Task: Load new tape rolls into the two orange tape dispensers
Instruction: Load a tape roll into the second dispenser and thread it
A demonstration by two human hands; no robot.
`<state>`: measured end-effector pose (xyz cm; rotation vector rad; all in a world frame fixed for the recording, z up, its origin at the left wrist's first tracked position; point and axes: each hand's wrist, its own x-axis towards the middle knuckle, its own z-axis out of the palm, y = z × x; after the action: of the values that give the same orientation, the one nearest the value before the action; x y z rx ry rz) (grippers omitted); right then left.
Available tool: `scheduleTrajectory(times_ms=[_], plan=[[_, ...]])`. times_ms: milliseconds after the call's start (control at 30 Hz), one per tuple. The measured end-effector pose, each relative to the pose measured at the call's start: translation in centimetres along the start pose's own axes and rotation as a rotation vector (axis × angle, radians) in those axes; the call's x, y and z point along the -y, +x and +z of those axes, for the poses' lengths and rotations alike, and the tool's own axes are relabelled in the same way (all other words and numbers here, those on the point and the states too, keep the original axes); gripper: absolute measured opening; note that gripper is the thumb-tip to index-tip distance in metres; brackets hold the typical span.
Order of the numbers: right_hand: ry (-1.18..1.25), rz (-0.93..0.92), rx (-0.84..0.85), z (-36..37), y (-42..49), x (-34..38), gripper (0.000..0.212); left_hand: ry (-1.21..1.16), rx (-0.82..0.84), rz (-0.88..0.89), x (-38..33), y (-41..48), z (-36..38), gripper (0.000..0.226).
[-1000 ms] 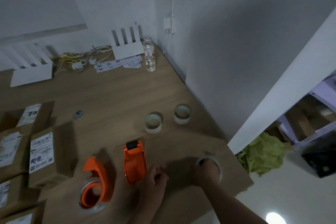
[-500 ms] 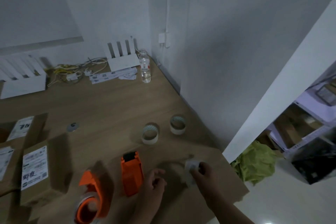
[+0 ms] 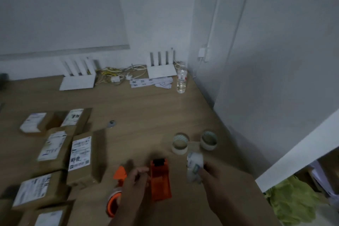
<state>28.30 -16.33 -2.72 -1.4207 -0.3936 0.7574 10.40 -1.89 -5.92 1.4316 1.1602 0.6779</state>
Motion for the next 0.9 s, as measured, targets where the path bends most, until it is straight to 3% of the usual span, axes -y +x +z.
scheduleTrajectory(times_ms=[100,233,567,900], plan=[[-0.009,0.022,0.023,1.4,0.6,-0.3,0.032,-0.03,-0.045,-0.071,1.1,0.7,-2.3,0.024],[-0.027,0.067,0.074,2.7,0.7,-0.7,0.016,0.012,0.0,-0.158,2.0,0.4,-2.9,0.026],[-0.007,0.105,0.095,3.3,0.5,-1.2,0.035,0.18,0.067,-0.309,1.1,-0.8,0.7,0.019],[-0.064,0.136,0.057,2.9,0.1,-1.9,0.04,0.099,0.111,-0.474,1.0,-1.1,3.5,0.026]])
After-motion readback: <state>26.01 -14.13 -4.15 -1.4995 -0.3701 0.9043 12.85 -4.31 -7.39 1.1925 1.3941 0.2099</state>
